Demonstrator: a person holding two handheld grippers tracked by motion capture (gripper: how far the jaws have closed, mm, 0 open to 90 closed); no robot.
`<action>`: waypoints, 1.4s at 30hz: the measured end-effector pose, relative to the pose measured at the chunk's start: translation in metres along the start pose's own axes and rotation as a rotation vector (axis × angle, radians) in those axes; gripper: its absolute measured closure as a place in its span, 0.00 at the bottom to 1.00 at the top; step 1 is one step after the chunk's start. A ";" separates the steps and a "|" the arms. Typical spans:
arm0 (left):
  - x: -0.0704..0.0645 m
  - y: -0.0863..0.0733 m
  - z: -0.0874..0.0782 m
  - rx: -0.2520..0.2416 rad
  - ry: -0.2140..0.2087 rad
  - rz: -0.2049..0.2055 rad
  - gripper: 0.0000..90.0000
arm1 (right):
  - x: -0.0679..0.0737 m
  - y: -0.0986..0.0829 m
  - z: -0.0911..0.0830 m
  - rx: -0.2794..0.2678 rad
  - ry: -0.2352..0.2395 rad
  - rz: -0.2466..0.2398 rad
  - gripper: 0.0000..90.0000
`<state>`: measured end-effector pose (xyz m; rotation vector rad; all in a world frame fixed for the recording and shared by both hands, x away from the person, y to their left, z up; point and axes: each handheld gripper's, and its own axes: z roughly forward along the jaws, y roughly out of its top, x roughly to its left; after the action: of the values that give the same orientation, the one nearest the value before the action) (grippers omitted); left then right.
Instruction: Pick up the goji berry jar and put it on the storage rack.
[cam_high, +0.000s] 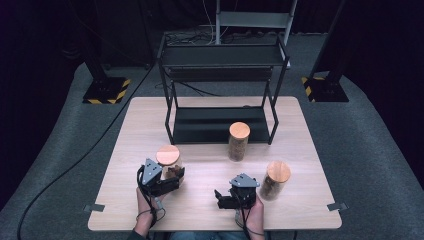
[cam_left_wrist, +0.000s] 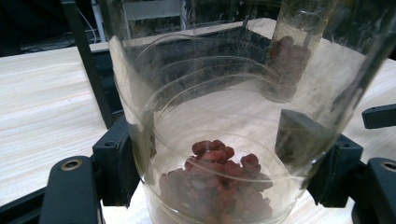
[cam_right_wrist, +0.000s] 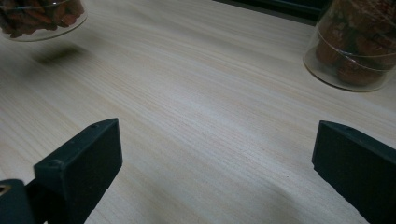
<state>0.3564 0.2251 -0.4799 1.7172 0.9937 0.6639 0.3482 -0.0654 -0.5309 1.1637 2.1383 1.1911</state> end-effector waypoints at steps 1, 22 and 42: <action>0.000 0.000 0.001 -0.001 0.000 -0.001 0.27 | 0.000 0.000 0.000 -0.001 0.000 -0.001 0.01; -0.002 0.006 0.012 0.003 -0.006 0.010 0.27 | 0.000 0.000 0.000 -0.004 0.004 0.000 0.01; -0.001 0.009 0.020 0.004 -0.011 0.008 0.27 | 0.000 0.000 0.000 0.002 0.000 -0.001 0.01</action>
<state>0.3753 0.2132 -0.4785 1.7274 0.9814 0.6569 0.3484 -0.0651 -0.5309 1.1631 2.1411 1.1887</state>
